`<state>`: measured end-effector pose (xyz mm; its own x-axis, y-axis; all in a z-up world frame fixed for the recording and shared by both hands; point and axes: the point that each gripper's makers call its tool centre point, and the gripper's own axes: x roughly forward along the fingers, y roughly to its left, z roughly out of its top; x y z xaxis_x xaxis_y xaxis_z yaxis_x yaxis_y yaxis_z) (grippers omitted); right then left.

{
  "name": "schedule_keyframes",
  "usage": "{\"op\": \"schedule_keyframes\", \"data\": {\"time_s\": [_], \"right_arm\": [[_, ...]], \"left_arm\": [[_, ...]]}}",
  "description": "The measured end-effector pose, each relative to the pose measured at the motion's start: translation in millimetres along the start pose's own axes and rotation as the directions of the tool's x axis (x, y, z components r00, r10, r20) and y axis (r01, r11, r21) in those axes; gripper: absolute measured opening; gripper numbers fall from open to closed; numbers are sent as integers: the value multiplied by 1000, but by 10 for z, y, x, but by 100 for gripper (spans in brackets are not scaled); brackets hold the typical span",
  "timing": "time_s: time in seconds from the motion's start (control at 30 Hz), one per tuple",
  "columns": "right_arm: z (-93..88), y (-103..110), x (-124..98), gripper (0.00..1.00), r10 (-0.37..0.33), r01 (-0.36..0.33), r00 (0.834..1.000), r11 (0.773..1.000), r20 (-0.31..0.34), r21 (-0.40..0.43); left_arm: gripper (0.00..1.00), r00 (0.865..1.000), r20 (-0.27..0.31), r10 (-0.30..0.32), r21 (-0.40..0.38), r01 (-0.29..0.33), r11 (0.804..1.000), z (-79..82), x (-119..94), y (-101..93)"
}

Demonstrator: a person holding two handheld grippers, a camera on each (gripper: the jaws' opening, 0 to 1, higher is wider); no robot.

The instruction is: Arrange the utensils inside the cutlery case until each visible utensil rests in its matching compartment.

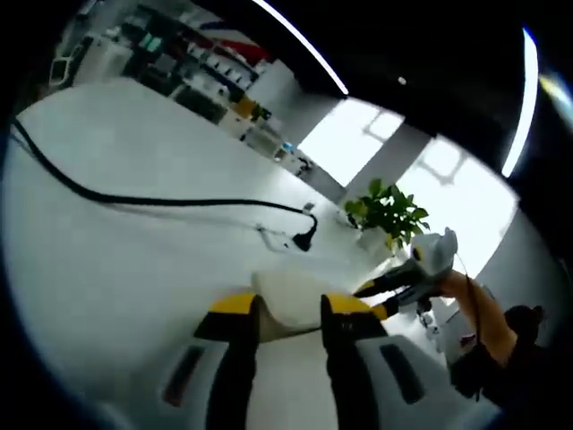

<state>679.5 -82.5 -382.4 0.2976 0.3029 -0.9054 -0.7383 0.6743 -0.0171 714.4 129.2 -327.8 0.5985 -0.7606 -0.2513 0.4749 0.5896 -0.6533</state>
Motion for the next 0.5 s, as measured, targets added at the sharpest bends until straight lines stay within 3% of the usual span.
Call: {"op": "schedule_keyframes", "data": {"time_s": [0.13, 0.37, 0.5], "right_arm": [[-1, -6, -1, 32, -1, 1, 1000, 1000, 2, 4], [1, -8, 2, 32, -3, 3, 1000, 1000, 2, 7], [0, -7, 5, 32, -5, 5, 1000, 1000, -2, 10]], "left_arm": [[29, 1000, -6, 2, -4, -2, 1000, -18, -5, -21], [27, 1000, 6, -17, -88, 17, 996, -39, -36, -34], [27, 999, 30, -44, -196, 49, 979, 3, -47, -26]]}}
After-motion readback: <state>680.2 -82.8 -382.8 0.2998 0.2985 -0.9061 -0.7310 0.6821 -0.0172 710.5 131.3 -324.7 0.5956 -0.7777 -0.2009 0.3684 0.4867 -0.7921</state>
